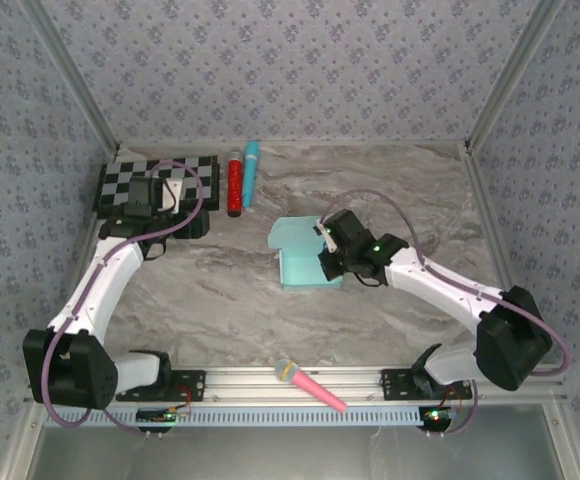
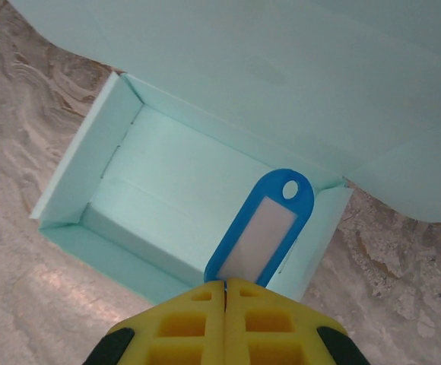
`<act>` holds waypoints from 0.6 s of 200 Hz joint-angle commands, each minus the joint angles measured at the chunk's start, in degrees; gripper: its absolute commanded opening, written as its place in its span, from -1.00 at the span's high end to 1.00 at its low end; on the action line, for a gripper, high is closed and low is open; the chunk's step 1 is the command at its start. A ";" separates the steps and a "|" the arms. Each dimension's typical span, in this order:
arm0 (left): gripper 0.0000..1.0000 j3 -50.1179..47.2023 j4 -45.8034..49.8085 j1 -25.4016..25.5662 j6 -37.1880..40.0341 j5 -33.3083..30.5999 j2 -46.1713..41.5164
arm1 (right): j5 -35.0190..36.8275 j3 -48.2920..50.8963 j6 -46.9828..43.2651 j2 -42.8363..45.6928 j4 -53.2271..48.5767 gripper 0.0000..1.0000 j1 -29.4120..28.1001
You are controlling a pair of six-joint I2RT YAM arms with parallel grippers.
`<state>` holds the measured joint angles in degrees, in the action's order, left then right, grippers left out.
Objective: Fold the paper box
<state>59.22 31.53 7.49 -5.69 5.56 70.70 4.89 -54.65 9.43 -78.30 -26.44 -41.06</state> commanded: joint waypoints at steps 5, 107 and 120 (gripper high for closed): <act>-0.79 1.16 0.57 -0.27 -0.82 0.81 0.23 | 6.04 0.75 0.40 -1.92 2.59 1.00 -1.08; -0.80 1.18 0.58 -0.28 -0.78 0.77 0.41 | 20.41 0.34 3.07 -10.27 2.14 1.00 -6.33; -0.80 1.18 0.64 -0.28 -0.76 0.68 0.39 | 22.14 -0.63 3.42 -11.89 1.03 1.00 -6.92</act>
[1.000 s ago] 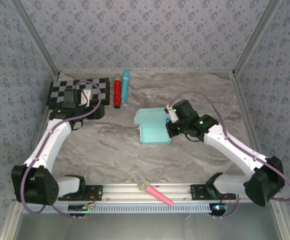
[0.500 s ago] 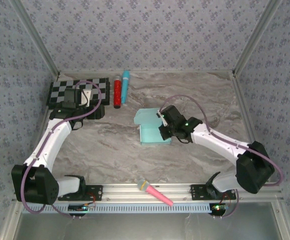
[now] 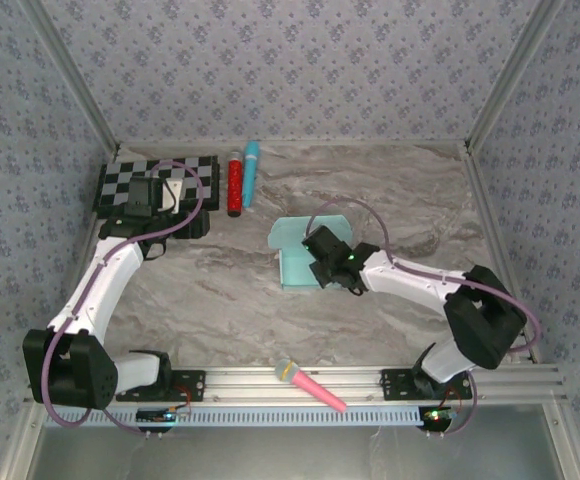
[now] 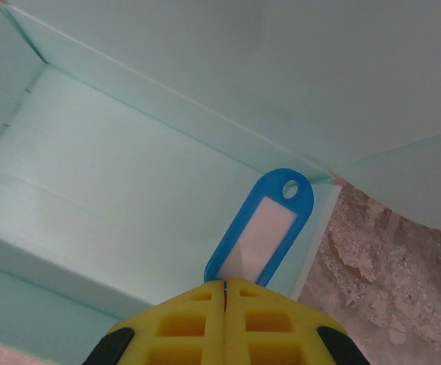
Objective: Fold the paper box
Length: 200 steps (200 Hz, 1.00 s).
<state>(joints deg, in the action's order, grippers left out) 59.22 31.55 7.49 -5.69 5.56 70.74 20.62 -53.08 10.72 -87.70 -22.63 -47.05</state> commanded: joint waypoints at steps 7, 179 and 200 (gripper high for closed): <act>-0.80 1.16 0.60 -0.28 -0.78 0.64 0.29 | 7.40 -2.59 2.39 -3.35 -3.36 1.00 -1.19; -0.80 1.25 0.63 -0.25 -0.55 0.50 0.58 | 2.30 -6.98 4.47 -9.90 0.36 0.62 -5.40; -0.80 1.28 0.70 -0.27 -0.55 0.54 0.66 | -0.19 -6.49 5.01 -9.41 1.87 0.60 -5.00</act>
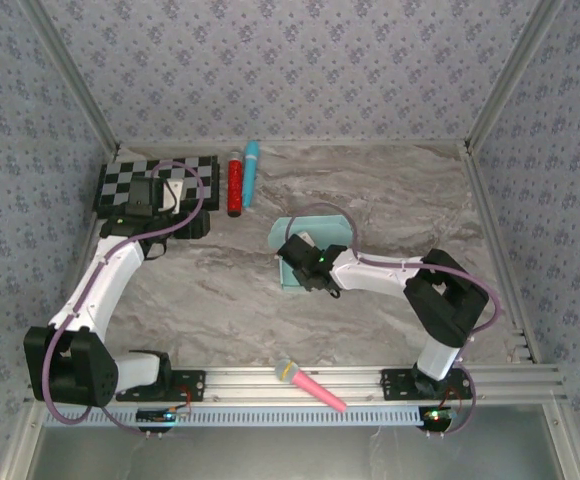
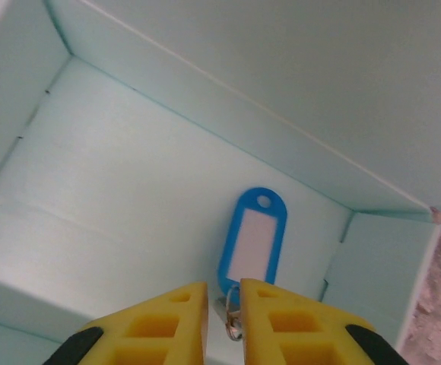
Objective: Fold the paper box
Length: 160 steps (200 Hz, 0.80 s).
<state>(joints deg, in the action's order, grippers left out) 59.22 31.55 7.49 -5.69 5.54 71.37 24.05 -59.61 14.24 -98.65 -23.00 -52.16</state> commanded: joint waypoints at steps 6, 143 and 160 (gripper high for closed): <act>-0.80 1.25 0.71 -0.21 -0.55 0.46 0.02 | -4.27 0.32 1.55 1.76 2.79 0.60 0.26; -0.80 1.51 0.71 -0.28 -0.99 0.61 0.55 | 6.74 2.21 8.52 3.70 -5.42 0.79 1.72; -0.80 1.46 0.62 -0.28 -1.08 0.61 0.66 | 7.02 1.76 8.71 2.77 -6.44 0.82 1.84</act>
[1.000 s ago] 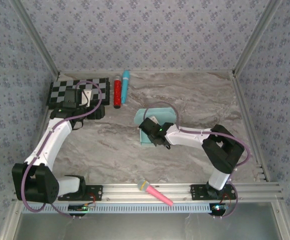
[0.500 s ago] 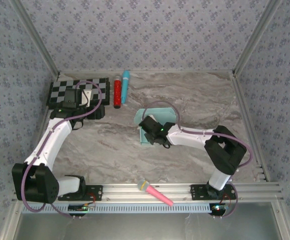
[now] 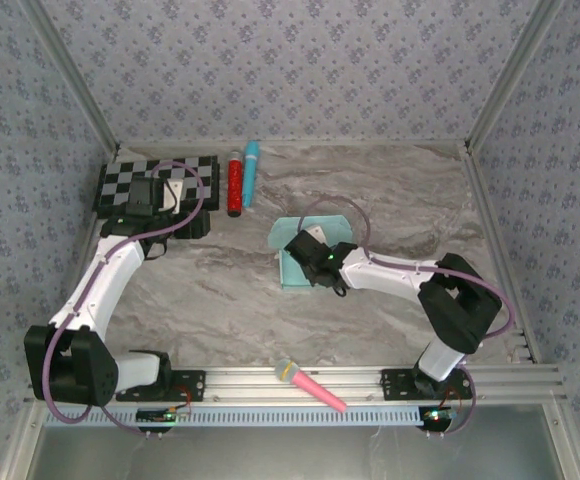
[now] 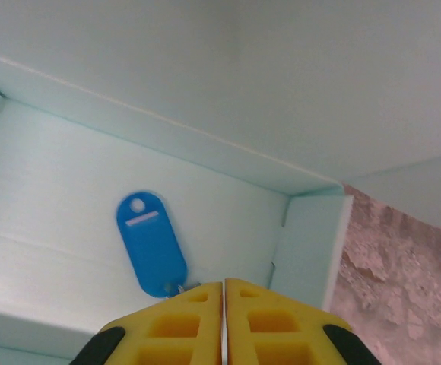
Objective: Fold the paper box
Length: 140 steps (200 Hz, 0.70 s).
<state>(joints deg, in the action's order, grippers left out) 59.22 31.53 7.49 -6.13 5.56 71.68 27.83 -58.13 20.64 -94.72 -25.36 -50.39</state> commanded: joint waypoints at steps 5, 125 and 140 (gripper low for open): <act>-0.80 1.49 0.71 -0.28 -0.65 0.60 0.39 | 3.07 0.09 2.36 -1.57 -4.29 0.84 0.07; -0.81 1.94 0.77 -0.28 -0.58 0.77 0.80 | -2.93 -3.03 0.81 -6.31 -0.40 0.85 0.47; -0.81 1.94 0.78 -0.26 -0.64 0.75 0.83 | -3.55 -3.11 0.46 -6.64 0.03 0.85 0.54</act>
<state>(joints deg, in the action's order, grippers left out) 59.22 31.55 7.49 -6.13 5.56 72.49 25.85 -59.64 21.58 -100.03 -25.78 -50.22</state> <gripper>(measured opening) 0.904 0.077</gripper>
